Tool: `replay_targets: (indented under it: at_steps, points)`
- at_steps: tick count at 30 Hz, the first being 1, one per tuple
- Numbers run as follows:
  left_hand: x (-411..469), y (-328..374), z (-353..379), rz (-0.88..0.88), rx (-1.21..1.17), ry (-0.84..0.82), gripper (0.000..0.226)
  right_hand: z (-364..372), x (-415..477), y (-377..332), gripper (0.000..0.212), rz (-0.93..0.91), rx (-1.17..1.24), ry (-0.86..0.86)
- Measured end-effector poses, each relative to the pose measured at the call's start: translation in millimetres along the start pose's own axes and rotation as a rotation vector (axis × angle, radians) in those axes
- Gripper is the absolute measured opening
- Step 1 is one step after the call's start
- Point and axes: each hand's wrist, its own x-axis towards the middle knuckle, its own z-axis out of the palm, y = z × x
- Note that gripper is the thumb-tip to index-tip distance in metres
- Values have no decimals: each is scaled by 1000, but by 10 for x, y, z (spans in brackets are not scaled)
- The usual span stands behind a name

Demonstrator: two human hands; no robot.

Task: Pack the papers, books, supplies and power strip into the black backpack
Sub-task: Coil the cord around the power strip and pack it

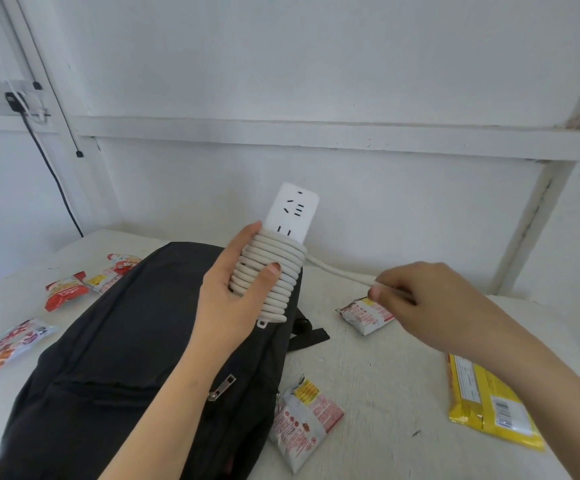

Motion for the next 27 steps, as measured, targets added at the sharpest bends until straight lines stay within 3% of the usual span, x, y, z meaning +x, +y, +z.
replay_targets:
  at_steps: [7, 12, 15, 20, 24, 27]
  points:
    - [-2, -32, 374, -40, 60, -207, 51, -356, -353, -117, 34, 25, -503, 191]
    - [10, -1, 660, -48, 89, -391, 50, -515, -456, -7, 34, -29, -530, 240]
    - [26, 28, 768, -52, 168, -597, 54, -557, -468, 112, 35, -78, -495, 240]
    - [-79, 170, 905, -52, 206, -945, 90, -644, -476, 288, 11, -175, -240, 113]
    - [-225, 276, 907, -120, 3, -1084, 101, -713, -446, 494, 11, -134, 371, -182]
    - [-292, 261, 874, -171, -205, -1080, 98, -737, -474, 715, 17, -162, 731, -204]
